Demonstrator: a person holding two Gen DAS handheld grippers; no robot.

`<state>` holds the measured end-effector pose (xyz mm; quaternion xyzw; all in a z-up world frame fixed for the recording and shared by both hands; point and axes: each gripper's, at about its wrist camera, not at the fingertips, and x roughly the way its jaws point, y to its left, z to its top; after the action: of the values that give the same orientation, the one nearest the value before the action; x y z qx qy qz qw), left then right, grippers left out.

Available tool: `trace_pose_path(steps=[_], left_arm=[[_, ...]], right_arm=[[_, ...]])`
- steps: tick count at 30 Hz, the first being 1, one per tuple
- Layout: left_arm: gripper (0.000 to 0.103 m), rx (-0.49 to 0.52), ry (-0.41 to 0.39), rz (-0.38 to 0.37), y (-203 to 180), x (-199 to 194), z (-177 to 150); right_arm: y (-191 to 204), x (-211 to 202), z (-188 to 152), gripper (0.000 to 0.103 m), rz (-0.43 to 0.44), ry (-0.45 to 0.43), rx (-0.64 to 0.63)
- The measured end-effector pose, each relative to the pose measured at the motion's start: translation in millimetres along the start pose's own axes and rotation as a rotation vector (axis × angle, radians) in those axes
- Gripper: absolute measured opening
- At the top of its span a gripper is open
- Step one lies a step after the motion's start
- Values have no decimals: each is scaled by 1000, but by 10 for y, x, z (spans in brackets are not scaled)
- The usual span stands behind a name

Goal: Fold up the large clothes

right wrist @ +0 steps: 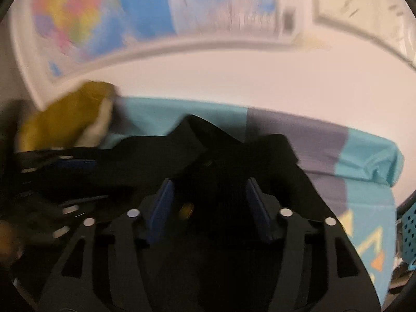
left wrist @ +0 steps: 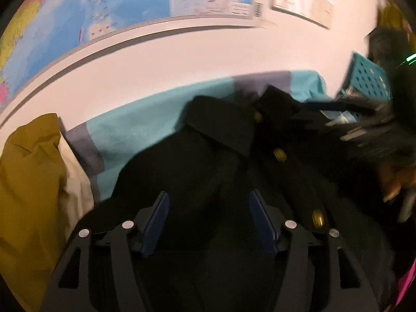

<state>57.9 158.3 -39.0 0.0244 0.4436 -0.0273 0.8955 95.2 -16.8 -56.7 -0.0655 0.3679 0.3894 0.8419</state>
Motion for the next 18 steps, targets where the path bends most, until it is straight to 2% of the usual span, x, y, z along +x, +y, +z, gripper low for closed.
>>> trace_pose_path(steps=[2, 3, 5, 8, 9, 11, 13, 15, 16, 17, 18], left_arm=[[69, 21, -12, -22, -44, -106, -122], [70, 27, -18, -43, -89, -180, -215], [73, 48, -18, -91, -206, -284, -387], [74, 75, 0, -148, -361, -341, -646], [74, 97, 8, -176, -444, -357, -741], [74, 128, 8, -187, -561, -383, -824], [74, 140, 16, -196, -645, -410, -887], [76, 143, 13, -206, -697, -427, -913], [76, 142, 13, -213, -713, -425, -926], [76, 141, 16, -210, -730, -422, -928], [76, 140, 23, -196, -743, -414, -929]], right_arm=[[-32, -547, -237, 69, 5, -45, -24], [-52, -752, -369, 69, -3, -52, -34], [-153, -1121, -697, 73, -61, -43, -34], [-381, -1447, -1220, 74, -140, 10, 33], [-485, -1537, -1436, 74, -143, 33, 87], [-583, -1655, -1738, 74, -81, 52, 170], [-601, -1707, -1953, 73, -55, 56, 200], [-563, -1644, -2124, 64, -14, 80, 214], [-562, -1630, -2184, 47, -27, 93, 208], [-543, -1577, -2179, 39, -17, 100, 213], [-551, -1600, -2195, 40, 9, 97, 228]])
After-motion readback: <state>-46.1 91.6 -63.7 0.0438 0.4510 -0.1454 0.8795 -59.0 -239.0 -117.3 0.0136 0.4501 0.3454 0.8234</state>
